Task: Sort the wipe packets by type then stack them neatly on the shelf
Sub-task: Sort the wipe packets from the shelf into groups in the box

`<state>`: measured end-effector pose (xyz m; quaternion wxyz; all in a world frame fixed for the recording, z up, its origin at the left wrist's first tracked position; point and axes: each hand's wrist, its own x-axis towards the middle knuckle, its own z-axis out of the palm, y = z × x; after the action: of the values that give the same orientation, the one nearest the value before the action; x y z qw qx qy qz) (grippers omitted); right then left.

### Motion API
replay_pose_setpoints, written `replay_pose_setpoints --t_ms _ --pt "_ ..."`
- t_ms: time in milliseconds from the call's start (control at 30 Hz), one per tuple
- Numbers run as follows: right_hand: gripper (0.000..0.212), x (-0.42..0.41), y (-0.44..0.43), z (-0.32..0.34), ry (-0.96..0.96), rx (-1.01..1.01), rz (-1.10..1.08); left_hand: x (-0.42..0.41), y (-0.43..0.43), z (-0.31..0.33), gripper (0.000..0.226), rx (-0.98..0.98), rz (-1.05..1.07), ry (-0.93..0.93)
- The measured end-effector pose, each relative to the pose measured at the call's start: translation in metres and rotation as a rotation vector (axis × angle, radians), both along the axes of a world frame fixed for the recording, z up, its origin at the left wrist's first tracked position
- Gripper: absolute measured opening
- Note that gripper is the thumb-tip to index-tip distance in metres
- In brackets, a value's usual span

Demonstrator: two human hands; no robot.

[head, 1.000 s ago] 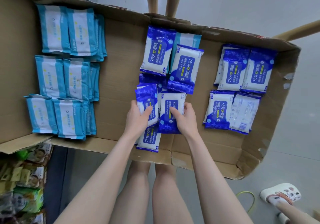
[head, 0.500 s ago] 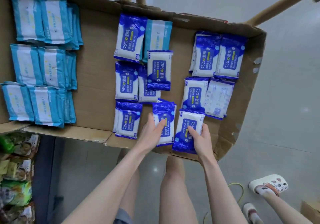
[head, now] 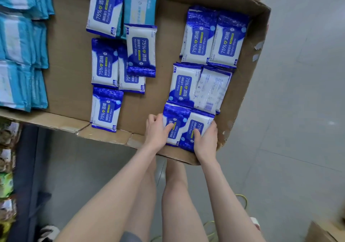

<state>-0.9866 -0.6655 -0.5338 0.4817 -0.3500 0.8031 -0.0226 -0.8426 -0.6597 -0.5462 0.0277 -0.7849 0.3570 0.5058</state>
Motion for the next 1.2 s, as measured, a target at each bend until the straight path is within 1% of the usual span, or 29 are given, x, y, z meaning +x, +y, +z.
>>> replay_pose_setpoints --t_ms 67,167,300,367,433,533,733,833,933,1067,1200 --pt "0.061 0.000 0.000 -0.002 0.068 -0.010 0.082 0.000 -0.001 0.000 0.046 -0.035 -0.069 -0.081" --pt "0.069 0.000 -0.001 -0.001 0.125 -0.066 0.156 0.001 -0.005 0.001 0.053 -0.045 -0.097 -0.065" --pt "0.070 -0.002 -0.005 0.012 0.202 -0.110 0.302 0.011 -0.012 0.011 0.041 -0.002 -0.172 -0.050" --pt "0.065 -0.003 -0.011 0.021 0.228 -0.139 0.374 0.018 -0.018 0.021 0.036 -0.017 -0.238 -0.067" --pt "0.053 0.001 -0.020 0.032 0.214 -0.164 0.415 0.027 -0.025 0.033 0.037 -0.061 -0.238 -0.075" --pt "0.038 0.016 -0.037 0.050 0.158 -0.236 0.466 0.046 -0.038 0.054 0.038 -0.169 -0.165 -0.083" --pt "0.028 0.079 -0.083 0.076 0.084 -0.372 0.536 0.107 -0.071 0.083 0.029 -0.332 -0.051 -0.089" --pt "0.026 0.119 -0.106 0.081 0.065 -0.412 0.533 0.144 -0.089 0.087 0.026 -0.371 -0.030 -0.092" --pt "0.025 0.159 -0.127 0.075 0.057 -0.428 0.479 0.182 -0.108 0.082 0.024 -0.385 -0.024 -0.086" --pt "0.026 0.203 -0.149 0.053 0.088 -0.359 0.395 0.216 -0.135 0.064 0.024 -0.370 0.029 -0.056" --pt "0.033 0.222 -0.165 0.029 0.177 -0.325 0.303 0.229 -0.161 0.041 0.033 -0.366 0.032 -0.021"
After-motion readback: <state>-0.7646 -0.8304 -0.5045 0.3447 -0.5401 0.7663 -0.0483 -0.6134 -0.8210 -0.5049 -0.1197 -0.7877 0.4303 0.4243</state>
